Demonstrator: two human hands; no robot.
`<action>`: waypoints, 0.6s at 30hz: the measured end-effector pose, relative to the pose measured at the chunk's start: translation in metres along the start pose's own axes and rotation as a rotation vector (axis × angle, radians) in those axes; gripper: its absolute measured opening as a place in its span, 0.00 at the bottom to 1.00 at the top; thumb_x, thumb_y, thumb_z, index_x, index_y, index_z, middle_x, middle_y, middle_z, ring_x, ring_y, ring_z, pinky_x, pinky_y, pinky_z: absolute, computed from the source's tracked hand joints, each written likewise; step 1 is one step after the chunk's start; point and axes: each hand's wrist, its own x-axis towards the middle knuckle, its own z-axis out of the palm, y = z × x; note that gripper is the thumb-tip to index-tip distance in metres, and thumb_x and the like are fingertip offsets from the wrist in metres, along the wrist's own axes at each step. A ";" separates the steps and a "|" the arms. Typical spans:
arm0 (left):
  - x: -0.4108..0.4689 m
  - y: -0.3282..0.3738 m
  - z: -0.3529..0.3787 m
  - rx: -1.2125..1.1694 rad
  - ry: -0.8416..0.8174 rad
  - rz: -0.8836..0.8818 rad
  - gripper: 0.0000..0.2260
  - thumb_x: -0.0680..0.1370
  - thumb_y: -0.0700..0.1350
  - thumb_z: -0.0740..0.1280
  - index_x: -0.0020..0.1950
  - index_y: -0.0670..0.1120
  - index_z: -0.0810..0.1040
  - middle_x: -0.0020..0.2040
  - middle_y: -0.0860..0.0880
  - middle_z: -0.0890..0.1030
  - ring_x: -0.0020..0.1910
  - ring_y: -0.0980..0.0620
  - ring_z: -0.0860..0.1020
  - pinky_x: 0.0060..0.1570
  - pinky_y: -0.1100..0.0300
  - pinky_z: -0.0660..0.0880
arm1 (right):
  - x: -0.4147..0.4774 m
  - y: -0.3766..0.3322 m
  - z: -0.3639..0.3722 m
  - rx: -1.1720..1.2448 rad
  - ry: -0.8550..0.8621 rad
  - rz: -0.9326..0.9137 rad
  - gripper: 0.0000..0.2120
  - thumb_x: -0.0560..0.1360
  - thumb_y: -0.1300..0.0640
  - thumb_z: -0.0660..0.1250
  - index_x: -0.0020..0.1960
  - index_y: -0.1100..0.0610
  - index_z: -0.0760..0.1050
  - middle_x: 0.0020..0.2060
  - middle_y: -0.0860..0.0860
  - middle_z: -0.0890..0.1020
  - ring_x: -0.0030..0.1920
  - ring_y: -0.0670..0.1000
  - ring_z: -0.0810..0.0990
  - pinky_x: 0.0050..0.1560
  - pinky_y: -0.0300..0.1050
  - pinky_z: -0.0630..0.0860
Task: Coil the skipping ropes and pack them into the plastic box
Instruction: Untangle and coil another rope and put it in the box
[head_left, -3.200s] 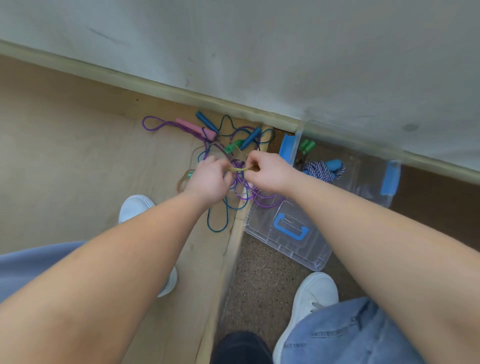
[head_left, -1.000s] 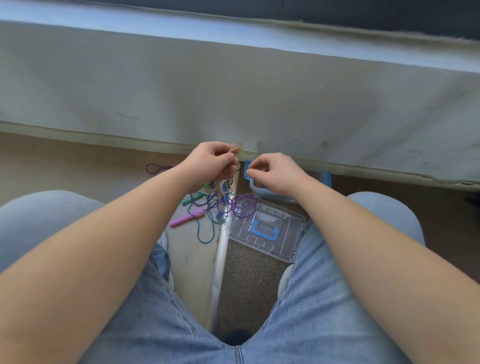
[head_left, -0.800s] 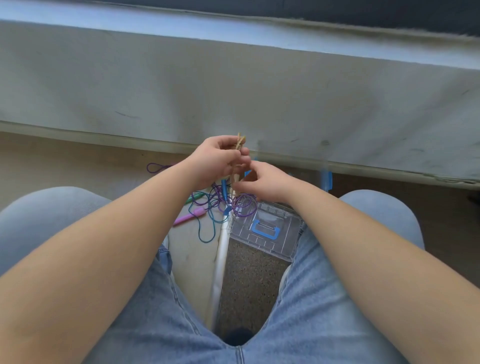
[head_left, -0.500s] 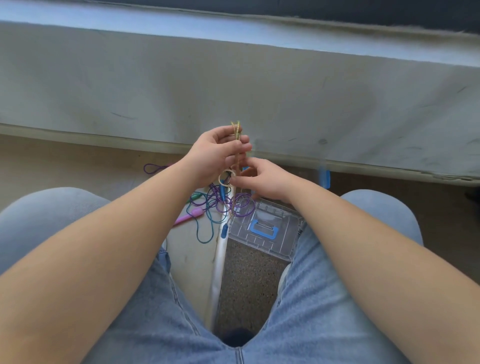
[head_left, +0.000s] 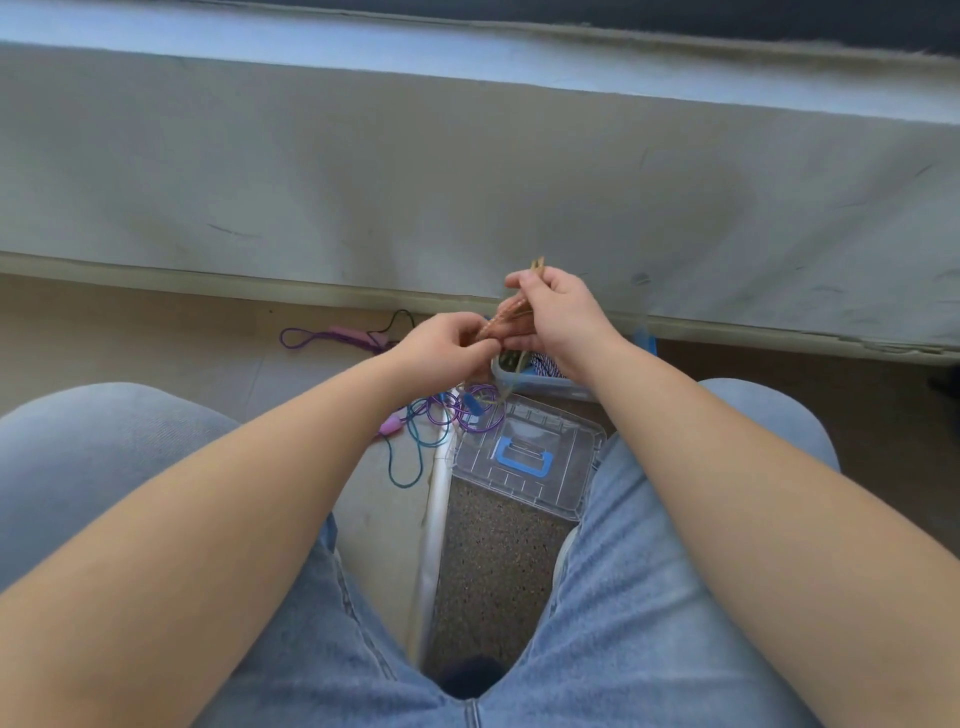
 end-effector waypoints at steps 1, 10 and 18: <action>0.000 -0.004 -0.003 0.048 0.015 -0.001 0.06 0.79 0.52 0.66 0.44 0.53 0.80 0.36 0.52 0.83 0.37 0.54 0.83 0.49 0.51 0.82 | 0.001 0.000 -0.002 -0.034 0.040 -0.010 0.10 0.85 0.55 0.56 0.51 0.55 0.74 0.37 0.54 0.80 0.31 0.51 0.80 0.34 0.46 0.79; -0.001 -0.012 -0.014 -0.113 0.049 -0.029 0.05 0.80 0.46 0.66 0.52 0.53 0.82 0.41 0.51 0.82 0.33 0.56 0.74 0.35 0.60 0.73 | 0.007 0.006 -0.013 -0.240 0.162 0.015 0.12 0.84 0.55 0.53 0.58 0.55 0.74 0.26 0.51 0.74 0.25 0.50 0.75 0.37 0.51 0.81; 0.005 -0.014 -0.019 -0.174 0.273 -0.085 0.06 0.82 0.44 0.62 0.51 0.49 0.79 0.37 0.52 0.79 0.33 0.53 0.74 0.35 0.61 0.71 | 0.002 0.008 -0.010 -0.266 -0.002 0.155 0.13 0.84 0.54 0.55 0.57 0.62 0.74 0.33 0.55 0.74 0.24 0.50 0.72 0.31 0.46 0.79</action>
